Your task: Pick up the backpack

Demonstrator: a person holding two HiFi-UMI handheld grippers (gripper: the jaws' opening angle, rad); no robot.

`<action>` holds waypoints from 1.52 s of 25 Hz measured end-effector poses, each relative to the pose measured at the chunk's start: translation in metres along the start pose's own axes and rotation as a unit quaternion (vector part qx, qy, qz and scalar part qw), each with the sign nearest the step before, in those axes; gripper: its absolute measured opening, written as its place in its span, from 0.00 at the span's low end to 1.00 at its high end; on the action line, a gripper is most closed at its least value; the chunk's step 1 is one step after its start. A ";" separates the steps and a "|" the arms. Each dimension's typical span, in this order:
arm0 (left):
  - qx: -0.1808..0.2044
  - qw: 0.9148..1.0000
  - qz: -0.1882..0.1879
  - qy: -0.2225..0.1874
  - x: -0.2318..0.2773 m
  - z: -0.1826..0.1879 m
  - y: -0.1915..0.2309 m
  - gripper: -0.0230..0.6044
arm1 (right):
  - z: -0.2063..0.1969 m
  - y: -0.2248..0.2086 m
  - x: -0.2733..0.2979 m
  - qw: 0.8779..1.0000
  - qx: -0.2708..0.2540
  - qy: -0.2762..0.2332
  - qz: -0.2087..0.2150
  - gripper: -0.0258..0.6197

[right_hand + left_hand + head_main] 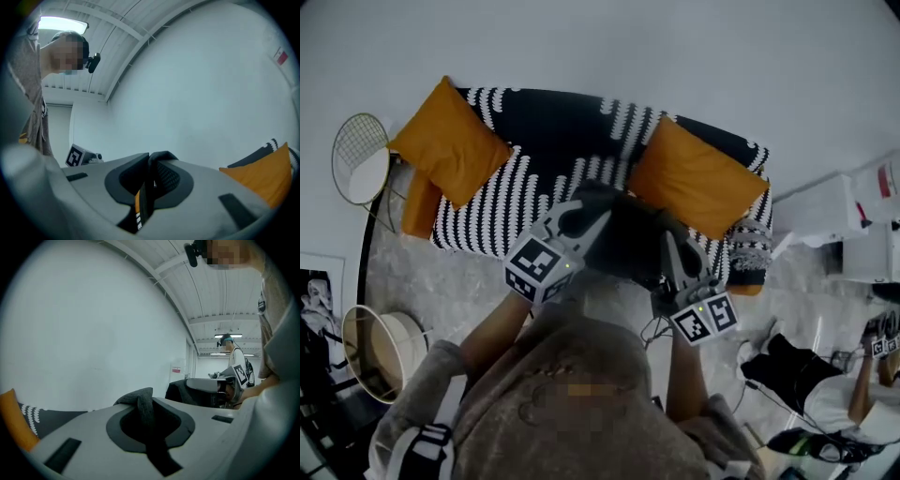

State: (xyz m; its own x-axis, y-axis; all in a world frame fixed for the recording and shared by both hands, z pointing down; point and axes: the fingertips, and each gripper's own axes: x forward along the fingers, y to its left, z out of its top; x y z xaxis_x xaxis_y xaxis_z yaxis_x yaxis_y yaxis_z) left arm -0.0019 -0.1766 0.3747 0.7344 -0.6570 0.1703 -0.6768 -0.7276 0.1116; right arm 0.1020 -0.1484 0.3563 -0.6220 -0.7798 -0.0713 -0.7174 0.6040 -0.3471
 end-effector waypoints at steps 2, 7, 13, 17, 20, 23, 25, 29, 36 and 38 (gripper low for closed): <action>-0.002 1.000 -0.004 0.001 -0.017 -0.001 -0.010 0.08 | -0.002 0.016 -0.010 1.000 0.003 -0.002 -0.001 0.08; 0.002 1.000 0.004 -0.002 -0.059 -0.005 -0.033 0.08 | -0.009 0.054 -0.037 1.000 0.017 0.003 0.019 0.08; -0.007 1.000 0.025 -0.007 -0.091 -0.008 -0.067 0.08 | -0.013 0.080 -0.069 0.999 0.019 0.006 0.039 0.08; -0.013 0.999 0.036 -0.011 -0.107 -0.013 -0.079 0.08 | -0.020 0.098 -0.083 0.999 0.012 0.015 0.049 0.08; -0.017 0.999 0.040 -0.013 -0.111 -0.015 -0.090 0.08 | -0.021 0.102 -0.094 0.998 0.010 0.016 0.052 0.08; -0.023 0.999 0.040 -0.013 -0.110 -0.015 -0.099 0.08 | -0.019 0.101 -0.103 0.998 0.011 0.016 0.051 0.08; -0.026 0.999 0.039 -0.011 -0.111 -0.016 -0.104 0.08 | -0.017 0.102 -0.108 0.998 0.011 0.016 0.052 0.08; -0.032 0.999 0.032 -0.005 -0.109 -0.019 -0.110 0.08 | -0.019 0.101 -0.113 0.999 0.012 0.018 0.048 0.08; -0.037 0.999 0.018 0.007 -0.104 -0.025 -0.114 0.08 | -0.021 0.096 -0.115 0.999 0.019 0.014 0.037 0.08; -0.036 0.999 0.015 0.008 -0.102 -0.024 -0.117 0.08 | -0.020 0.094 -0.117 0.999 0.020 0.012 0.035 0.08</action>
State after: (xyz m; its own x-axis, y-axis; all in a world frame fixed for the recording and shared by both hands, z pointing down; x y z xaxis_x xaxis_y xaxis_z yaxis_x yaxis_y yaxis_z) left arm 0.0014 -0.0199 0.3683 0.7134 -0.6747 0.1896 -0.7007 -0.6912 0.1769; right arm 0.1013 0.0033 0.3503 -0.6785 -0.7308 -0.0747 -0.6586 0.6502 -0.3788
